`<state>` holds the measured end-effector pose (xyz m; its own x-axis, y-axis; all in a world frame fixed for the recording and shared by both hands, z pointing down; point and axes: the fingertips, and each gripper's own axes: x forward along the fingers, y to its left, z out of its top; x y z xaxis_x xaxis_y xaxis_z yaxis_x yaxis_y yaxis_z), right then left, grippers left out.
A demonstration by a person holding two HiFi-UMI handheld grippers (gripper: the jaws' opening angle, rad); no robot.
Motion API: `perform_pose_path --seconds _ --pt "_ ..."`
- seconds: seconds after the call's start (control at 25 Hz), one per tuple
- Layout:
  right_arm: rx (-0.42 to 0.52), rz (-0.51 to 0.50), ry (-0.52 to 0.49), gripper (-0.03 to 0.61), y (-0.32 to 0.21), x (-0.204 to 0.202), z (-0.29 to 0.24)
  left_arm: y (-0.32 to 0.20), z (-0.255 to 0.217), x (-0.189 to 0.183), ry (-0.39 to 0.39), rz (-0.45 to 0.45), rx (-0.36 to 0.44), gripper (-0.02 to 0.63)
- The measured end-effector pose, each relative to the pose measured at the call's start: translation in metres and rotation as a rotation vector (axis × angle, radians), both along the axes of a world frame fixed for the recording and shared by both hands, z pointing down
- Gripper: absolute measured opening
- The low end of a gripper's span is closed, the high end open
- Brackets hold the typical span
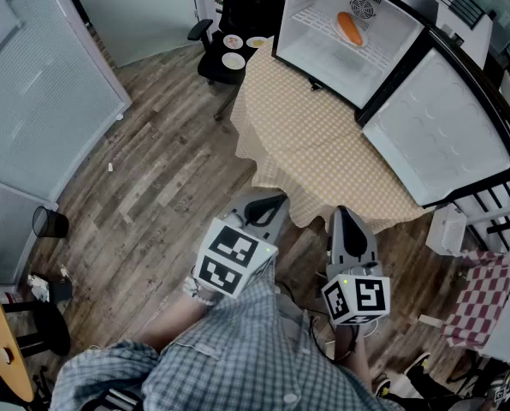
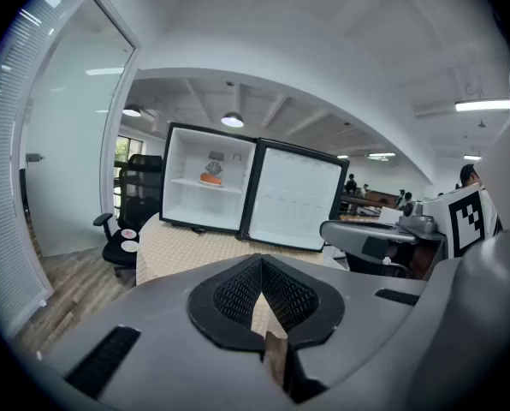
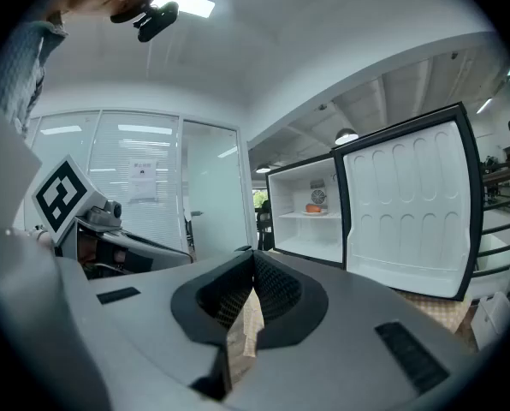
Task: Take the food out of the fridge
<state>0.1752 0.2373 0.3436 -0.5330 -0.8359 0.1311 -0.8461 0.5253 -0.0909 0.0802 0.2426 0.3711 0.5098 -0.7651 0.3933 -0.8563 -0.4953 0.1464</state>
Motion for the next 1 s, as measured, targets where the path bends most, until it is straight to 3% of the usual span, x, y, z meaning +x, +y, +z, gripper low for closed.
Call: perform_pose_path --seconds 0.52,1.0 --pt "0.01 0.007 0.026 0.009 -0.001 -0.006 0.0 -0.004 -0.003 -0.006 0.009 0.008 0.014 0.003" --pt "0.018 0.038 0.039 0.009 0.01 -0.032 0.004 0.007 -0.002 -0.042 0.032 -0.008 0.018 0.003"
